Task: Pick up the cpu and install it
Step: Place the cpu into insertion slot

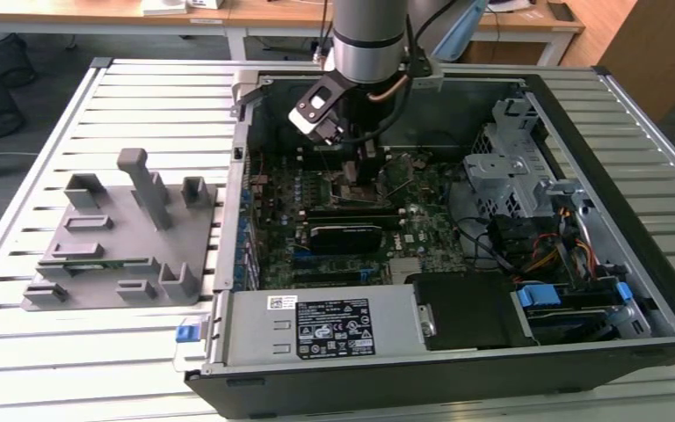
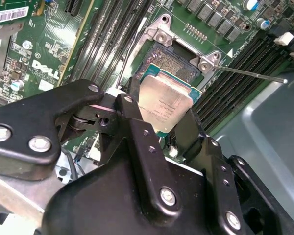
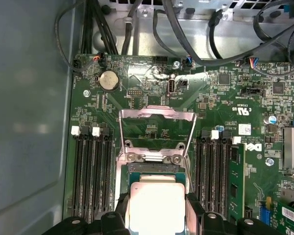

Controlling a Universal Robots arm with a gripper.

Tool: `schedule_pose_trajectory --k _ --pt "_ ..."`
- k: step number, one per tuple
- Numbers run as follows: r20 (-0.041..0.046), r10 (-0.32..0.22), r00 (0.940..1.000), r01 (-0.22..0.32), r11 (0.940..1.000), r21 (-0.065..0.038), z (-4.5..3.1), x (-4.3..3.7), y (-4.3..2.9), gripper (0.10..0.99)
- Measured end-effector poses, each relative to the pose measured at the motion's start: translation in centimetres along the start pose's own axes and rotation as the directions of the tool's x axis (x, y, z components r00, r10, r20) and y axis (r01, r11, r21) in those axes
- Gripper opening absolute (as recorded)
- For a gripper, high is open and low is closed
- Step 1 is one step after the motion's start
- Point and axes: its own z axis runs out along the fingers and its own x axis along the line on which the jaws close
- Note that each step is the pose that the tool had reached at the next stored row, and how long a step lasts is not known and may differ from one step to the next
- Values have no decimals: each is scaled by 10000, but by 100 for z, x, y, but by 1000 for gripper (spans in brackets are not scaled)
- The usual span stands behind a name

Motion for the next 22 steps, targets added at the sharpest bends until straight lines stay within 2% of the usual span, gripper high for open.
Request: schedule_pose_trajectory --k 7,22 --pt "0 1 10000 -1 10000 0 108 -1 -12 533" --pt "-1 3 10000 -3 10000 -1 250 1 -30 533"
